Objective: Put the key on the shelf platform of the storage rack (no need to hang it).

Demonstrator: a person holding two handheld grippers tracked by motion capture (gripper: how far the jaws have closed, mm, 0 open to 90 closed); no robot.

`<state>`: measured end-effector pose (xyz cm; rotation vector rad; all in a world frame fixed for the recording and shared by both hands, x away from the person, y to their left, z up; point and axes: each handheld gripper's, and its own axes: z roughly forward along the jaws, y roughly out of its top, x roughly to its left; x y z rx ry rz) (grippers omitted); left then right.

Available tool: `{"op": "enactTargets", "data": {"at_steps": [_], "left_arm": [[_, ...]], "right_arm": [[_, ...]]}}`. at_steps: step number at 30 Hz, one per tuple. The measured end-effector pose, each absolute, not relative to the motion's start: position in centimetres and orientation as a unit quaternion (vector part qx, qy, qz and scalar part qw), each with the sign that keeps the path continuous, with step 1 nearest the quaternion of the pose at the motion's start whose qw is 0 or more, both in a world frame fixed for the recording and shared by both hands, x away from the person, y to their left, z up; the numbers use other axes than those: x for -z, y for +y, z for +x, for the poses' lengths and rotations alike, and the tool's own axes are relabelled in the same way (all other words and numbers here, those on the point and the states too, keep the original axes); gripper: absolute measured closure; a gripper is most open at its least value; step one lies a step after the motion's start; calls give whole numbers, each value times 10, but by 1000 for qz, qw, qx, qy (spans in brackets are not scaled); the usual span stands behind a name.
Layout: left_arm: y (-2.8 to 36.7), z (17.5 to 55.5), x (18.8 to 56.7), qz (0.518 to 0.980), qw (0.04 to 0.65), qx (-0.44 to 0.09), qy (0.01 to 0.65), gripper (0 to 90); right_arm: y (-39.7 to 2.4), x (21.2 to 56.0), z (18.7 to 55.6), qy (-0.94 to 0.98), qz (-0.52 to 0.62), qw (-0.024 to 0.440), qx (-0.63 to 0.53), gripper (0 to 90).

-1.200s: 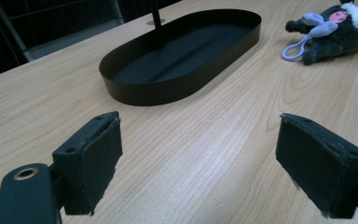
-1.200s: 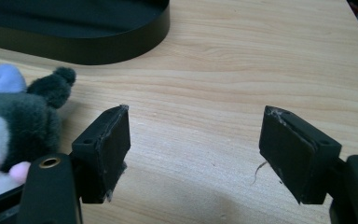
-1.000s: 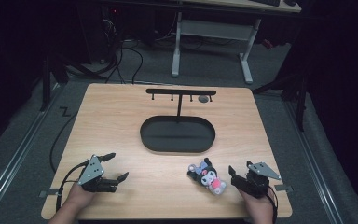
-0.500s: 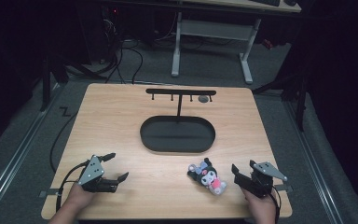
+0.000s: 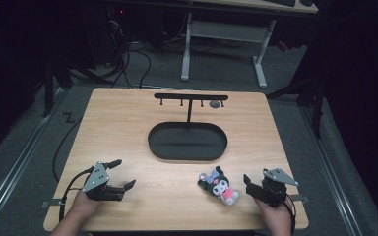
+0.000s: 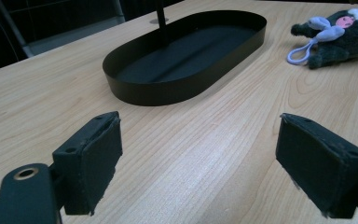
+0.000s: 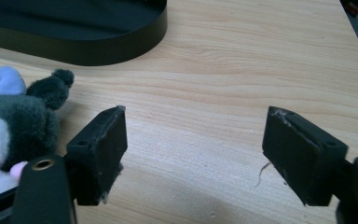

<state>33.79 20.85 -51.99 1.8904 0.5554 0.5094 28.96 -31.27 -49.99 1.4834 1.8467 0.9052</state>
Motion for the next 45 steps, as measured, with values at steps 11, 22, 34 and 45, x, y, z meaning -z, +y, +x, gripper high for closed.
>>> {"op": "enactTargets", "data": {"at_steps": [11, 22, 34, 45], "left_arm": [[208, 335, 520, 792, 527, -213, 222, 154], [209, 334, 520, 791, 529, -212, 221, 154], [210, 340, 519, 791, 533, -196, 229, 154], [207, 346, 519, 792, 529, -195, 234, 154]], "right_arm": [[-303, 489, 297, 734, 551, 267, -294, 159], [-316, 490, 318, 747, 563, 235, -263, 165], [-318, 490, 325, 765, 570, 210, -215, 169], [-314, 481, 334, 774, 575, 190, -183, 178]]}}
